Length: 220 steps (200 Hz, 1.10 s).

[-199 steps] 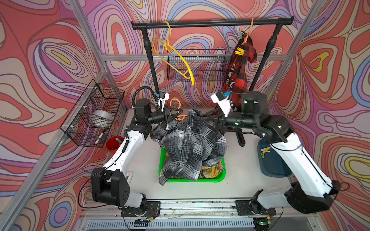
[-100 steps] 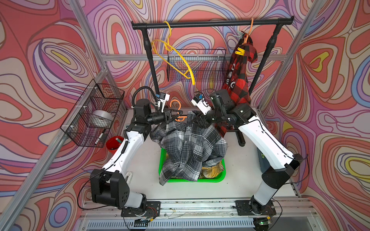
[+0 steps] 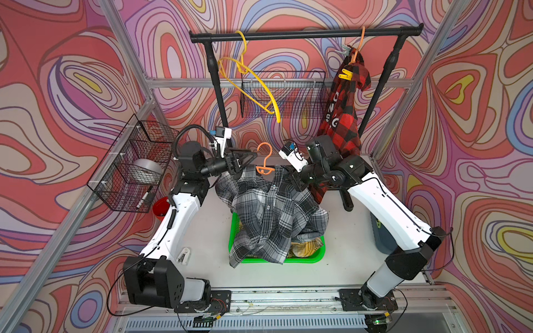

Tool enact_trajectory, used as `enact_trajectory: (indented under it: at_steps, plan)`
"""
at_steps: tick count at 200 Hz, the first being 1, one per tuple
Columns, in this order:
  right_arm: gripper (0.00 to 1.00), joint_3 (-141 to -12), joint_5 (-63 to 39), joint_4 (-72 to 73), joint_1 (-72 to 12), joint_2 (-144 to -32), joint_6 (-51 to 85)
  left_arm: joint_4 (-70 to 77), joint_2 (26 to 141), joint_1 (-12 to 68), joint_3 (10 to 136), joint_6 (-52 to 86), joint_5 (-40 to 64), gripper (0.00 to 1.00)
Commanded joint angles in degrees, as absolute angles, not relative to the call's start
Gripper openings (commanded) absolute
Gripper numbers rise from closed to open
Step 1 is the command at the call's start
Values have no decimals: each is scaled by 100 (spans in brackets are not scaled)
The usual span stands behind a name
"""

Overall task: Remove the clothespins securing long-sleeve shirts to the hanger
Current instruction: Remove the clamp from the hanger.

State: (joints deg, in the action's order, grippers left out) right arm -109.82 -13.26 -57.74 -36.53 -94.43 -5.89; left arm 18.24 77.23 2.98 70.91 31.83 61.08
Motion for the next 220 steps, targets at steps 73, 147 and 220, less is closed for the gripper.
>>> enact_trajectory:
  at_steps: [73,147,220]
  plan:
    - [0,-9894,-3417,-4643,-2675,-8597,-408,7787,8581,-984,6398,6654,7410,65]
    - [0,-10122,-3650,-4880,-2672,-8765,-683,7695,8514,-992,6409,6171,7886,60]
    - [0,-10239,-3774,-4888,-2676,-8931,-779,4566,7647,-988,6593,3711,7577,63]
